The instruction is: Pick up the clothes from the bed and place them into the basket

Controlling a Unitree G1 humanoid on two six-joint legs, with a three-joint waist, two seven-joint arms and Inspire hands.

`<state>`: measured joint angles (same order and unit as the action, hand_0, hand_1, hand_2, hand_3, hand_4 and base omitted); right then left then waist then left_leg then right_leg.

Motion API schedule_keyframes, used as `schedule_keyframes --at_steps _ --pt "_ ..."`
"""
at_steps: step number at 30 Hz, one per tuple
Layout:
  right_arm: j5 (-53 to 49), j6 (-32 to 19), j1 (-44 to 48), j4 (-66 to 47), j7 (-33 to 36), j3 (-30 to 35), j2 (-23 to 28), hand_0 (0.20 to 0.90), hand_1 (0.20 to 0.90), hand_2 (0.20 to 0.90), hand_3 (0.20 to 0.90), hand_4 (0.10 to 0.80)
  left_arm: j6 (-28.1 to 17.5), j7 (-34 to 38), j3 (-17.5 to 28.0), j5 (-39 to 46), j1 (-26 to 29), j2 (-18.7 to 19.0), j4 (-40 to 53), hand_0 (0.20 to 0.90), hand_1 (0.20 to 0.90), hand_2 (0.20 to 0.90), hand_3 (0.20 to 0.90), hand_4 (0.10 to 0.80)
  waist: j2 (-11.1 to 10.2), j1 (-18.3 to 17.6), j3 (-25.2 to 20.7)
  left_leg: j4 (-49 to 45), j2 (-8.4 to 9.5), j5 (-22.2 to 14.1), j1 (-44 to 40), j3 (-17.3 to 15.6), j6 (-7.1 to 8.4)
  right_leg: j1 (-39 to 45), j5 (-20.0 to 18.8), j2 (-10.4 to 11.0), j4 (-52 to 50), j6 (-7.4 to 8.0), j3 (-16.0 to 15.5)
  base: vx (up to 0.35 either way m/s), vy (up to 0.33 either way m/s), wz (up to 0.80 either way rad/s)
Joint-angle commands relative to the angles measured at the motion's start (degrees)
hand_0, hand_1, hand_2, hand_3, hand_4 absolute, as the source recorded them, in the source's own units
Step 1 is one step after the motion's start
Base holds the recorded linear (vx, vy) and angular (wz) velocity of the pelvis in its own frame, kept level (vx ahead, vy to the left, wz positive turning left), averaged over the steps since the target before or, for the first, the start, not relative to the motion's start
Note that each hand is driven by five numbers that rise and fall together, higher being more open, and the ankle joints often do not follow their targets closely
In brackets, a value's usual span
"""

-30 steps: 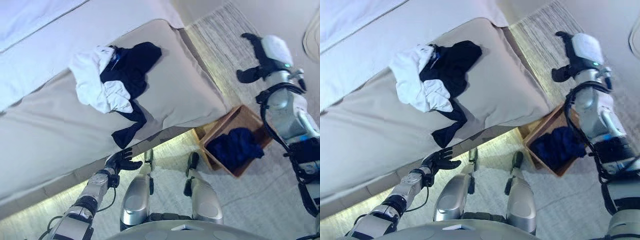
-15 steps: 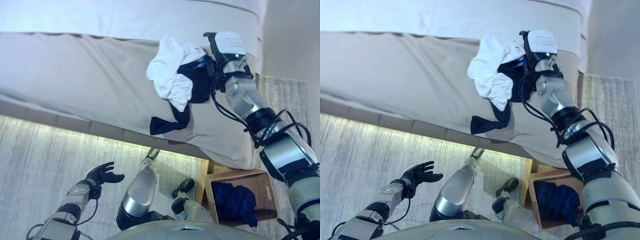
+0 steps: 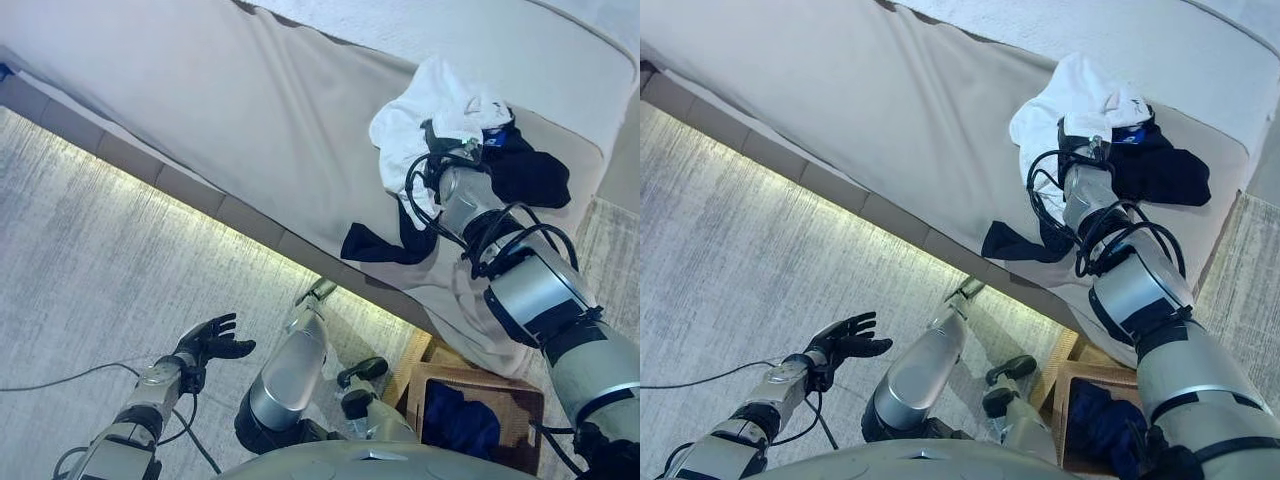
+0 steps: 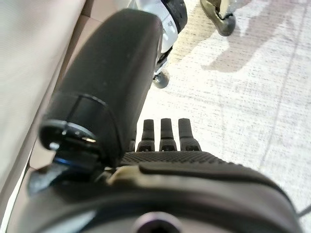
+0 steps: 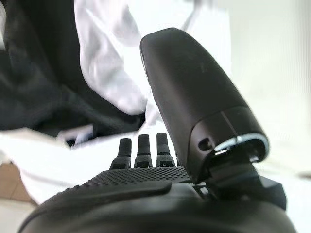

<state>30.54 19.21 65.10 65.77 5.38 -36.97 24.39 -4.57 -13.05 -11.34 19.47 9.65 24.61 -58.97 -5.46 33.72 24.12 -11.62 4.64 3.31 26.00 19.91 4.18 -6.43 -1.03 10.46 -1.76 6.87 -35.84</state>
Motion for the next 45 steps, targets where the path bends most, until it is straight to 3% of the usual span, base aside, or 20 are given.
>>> schedule_keyframes --at_steps 1,7,8,9,11,14,18,20,26,28,31,36,39,45 --pt "2.1 0.9 9.6 -2.6 2.4 -3.7 2.7 0.9 0.9 0.9 0.9 0.8 -2.4 -1.1 -1.3 2.1 -1.0 1.2 0.6 0.9 0.9 0.9 0.9 0.8 1.3 2.1 4.1 5.6 -0.73 -1.4 -3.3 -4.0 -3.77 2.4 6.7 0.8 -11.3 -2.1 1.2 -0.017 -0.006 0.25" --pt "5.4 3.0 13.0 -1.4 0.1 -4.5 2.7 0.9 0.9 0.9 0.9 0.8 -3.0 -1.4 -2.1 3.1 -1.2 0.8 2.1 0.9 0.9 0.9 0.9 0.8 2.0 3.0 5.7 7.5 -1.4 0.7 -1.4 -3.4 -3.17 -0.3 7.4 0.8 -12.7 -1.67 0.1 -0.022 -0.001 0.09" --pt "6.9 4.1 13.5 -1.1 -1.5 -5.1 2.7 0.556 0.556 0.556 0.499 0.399 -2.9 -1.6 -2.1 3.1 -1.3 0.8 2.3 0.9 0.9 0.9 0.9 0.8 2.1 3.1 5.7 7.6 -1.54 0.8 -0.9 -3.3 -3.13 -1.0 7.6 0.8 -13.0 -1.66 -0.2 -0.022 -0.004 0.12" --pt "7.4 4.7 13.8 -0.7 -2.4 -5.6 2.6 0.3 0.3 0.3 0.2 0.1 -2.6 -1.7 -2.0 2.9 -1.4 0.8 2.5 0.9 0.9 0.9 0.9 0.8 2.0 3.2 5.7 7.6 -1.69 0.9 -0.4 -3.3 -3.09 -1.5 7.6 0.8 -13.2 -1.61 -0.5 -0.021 -0.023 0.16" --pt "5.4 3.8 14.1 -0.7 -0.9 -6.2 2.7 0.3 0.3 0.3 0.2 0.1 -2.9 -1.9 -1.9 3.0 -1.9 1.0 2.6 0.9 0.9 0.9 0.9 0.8 1.9 3.3 5.7 7.4 -1.87 0.9 0.1 -3.3 -3.04 -2.0 7.4 0.7 -13.2 -1.49 -1.0 -0.013 -0.029 0.15" --pt "1.8 1.0 15.0 -2.6 6.8 -6.1 2.4 0.3 0.3 0.3 0.2 0.1 -3.8 -1.5 -2.0 3.4 -2.6 0.9 2.2 0.9 0.9 0.9 0.9 0.8 1.6 3.1 5.7 7.6 -2.38 0.6 -0.3 -3.4 -2.93 -2.0 7.4 0.3 -13.1 -1.5 -1.1 -0.006 -0.013 0.08" --pt "-2.0 -1.8 16.9 -12.1 19.2 -4.5 4.6 0.3 0.3 0.3 0.2 0.1 -5.2 -0.2 -1.9 3.5 -3.2 0.6 1.5 0.9 0.9 0.9 0.9 0.8 0.5 1.7 5.7 8.1 -3.1 0.1 -1.5 -4.0 -2.58 -0.7 7.3 -0.2 -12.5 -1.65 0.2 -0.01 -0.007 -0.02" --pt "-2.2 -1.8 16.9 -15.2 21.4 -3.8 5.6 0.3 0.3 0.3 0.2 0.1 -5.9 -0.2 -1.5 3.2 -3.6 0.5 1.1 0.9 0.9 0.9 0.9 0.8 0.2 1.3 5.7 8.3 -3.3 0.0 -2.1 -4.2 -2.5 -0.3 7.4 -0.3 -12.3 -1.71 0.7 -0.009 -0.017 -0.12" --pt "-6.6 -6.1 17.3 -26.7 32.9 0.6 11.7 0.3 0.3 0.3 0.2 0.1 -6.9 0.6 0.3 2.3 -6.0 0.6 -0.5 0.9 0.9 0.9 0.9 0.8 -1.4 -1.0 3.6 10.2 -4.73 -0.5 -6.5 -5.6 -2.1 3.4 7.9 -1.4 -10.0 -1.81 3.4 0.034 -0.028 -0.13" --pt "-9.4 -8.5 15.3 -33.1 37.2 5.2 15.3 0.3 0.3 0.3 0.2 0.1 -6.9 0.9 1.5 1.2 -7.8 0.6 -1.5 0.9 0.9 0.9 0.9 0.8 -2.3 -2.6 0.8 11.3 -4.98 -1.2 -9.1 -6.3 -2.22 5.5 7.3 -1.8 -8.6 -1.71 5.1 0.085 -0.043 -0.17" --pt "-12.2 -10.0 12.4 -38.4 39.2 9.2 18.3 0.3 0.3 0.3 0.2 0.1 -6.7 1.0 2.3 0.1 -9.4 0.7 -2.5 0.9 0.9 0.9 0.9 0.8 -2.8 -4.1 -2.0 12.2 -5.03 -1.8 -11.5 -7.1 -2.35 7.4 6.7 -2.1 -7.2 -1.41 6.8 0.094 -0.011 -0.21" --pt "-14.8 -11.7 1.7 -51.1 40.1 21.5 22.4 0.3 0.3 0.3 0.2 0.1 -4.5 2.3 4.8 -5.3 -12.1 0.1 -5.5 0.9 0.9 0.9 0.9 0.8 -3.7 -8.6 -9.2 13.1 -4.22 -4.0 -17.2 -9.5 -3.24 10.7 5.3 -2.9 -4.3 -0.57 11.4 0.12 -0.016 -0.32" --pt "-16.0 -11.3 -6.3 -59.4 39.9 27.9 23.8 0.3 0.3 0.3 0.2 0.1 -2.8 4.5 5.6 -10.1 -13.4 -0.8 -7.8 0.9 0.9 0.9 0.9 0.8 -3.4 -12.9 -13.7 13.8 -3.91 -3.9 -20.7 -12.1 -4.23 10.8 3.3 -3.1 -2.7 0.04 13.8 0.077 -0.062 -0.37" --pt "-17.4 -9.5 -11.9 -67.3 38.9 31.0 26.8 0.3 0.3 0.3 0.2 0.1 1.3 5.4 4.7 -12.1 -12.1 -2.2 -10.7 0.9 0.9 0.9 0.9 0.8 -0.9 -21.3 -19.4 15.9 -4.82 -5.5 -27.4 -19.2 -4.14 12.2 3.6 -4.7 1.7 -0.25 18.9 0.055 -0.082 -0.7"
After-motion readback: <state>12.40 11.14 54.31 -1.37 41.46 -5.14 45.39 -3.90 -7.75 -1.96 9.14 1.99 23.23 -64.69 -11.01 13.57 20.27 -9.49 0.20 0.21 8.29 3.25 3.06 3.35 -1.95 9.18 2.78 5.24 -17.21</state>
